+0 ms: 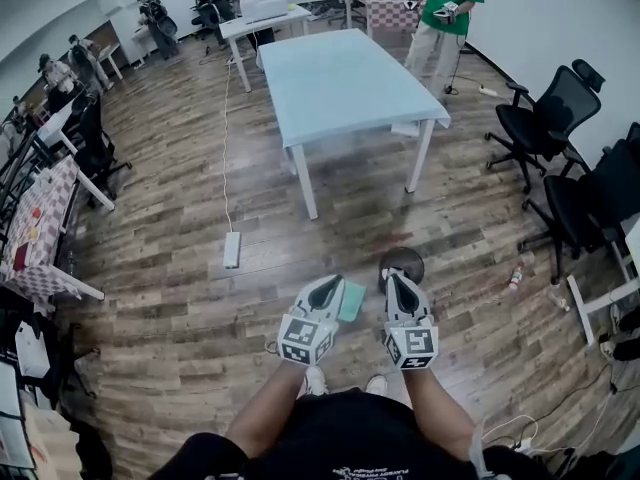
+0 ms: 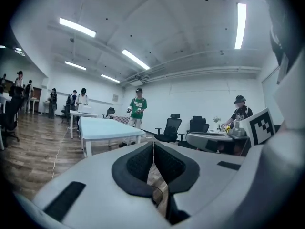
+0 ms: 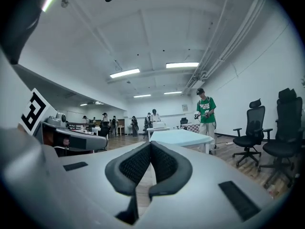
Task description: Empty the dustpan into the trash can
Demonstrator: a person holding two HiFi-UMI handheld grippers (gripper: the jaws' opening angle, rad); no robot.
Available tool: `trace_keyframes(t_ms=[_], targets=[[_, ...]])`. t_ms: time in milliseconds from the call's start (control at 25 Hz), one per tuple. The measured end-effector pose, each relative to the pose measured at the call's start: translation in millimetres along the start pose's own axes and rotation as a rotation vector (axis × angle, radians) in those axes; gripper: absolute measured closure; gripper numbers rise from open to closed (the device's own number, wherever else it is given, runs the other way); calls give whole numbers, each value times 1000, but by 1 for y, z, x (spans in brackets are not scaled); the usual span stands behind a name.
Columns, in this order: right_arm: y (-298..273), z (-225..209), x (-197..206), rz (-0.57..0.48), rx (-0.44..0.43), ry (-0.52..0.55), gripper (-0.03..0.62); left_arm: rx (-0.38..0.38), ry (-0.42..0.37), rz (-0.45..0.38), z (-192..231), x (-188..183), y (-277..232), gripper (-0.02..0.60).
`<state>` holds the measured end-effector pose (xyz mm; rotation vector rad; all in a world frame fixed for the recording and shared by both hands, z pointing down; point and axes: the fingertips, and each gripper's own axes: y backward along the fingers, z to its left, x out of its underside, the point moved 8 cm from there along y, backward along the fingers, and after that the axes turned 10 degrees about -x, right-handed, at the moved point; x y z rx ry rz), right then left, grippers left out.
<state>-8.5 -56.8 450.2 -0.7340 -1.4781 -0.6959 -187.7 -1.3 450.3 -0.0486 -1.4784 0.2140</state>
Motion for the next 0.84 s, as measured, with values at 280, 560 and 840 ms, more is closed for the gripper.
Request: trace_keyframes(t_ms=[280,560,840], targets=[[-6,16,-7,-17,-49,16,571,-8,1,-29,4,-9,14,555],[-14,32,-8,-22,-100,25,571,-41,5,-19,12,-3,29,555],[-26,35,-15,-26,-151,44,570,-93,5,-37,20,-12,35,555]])
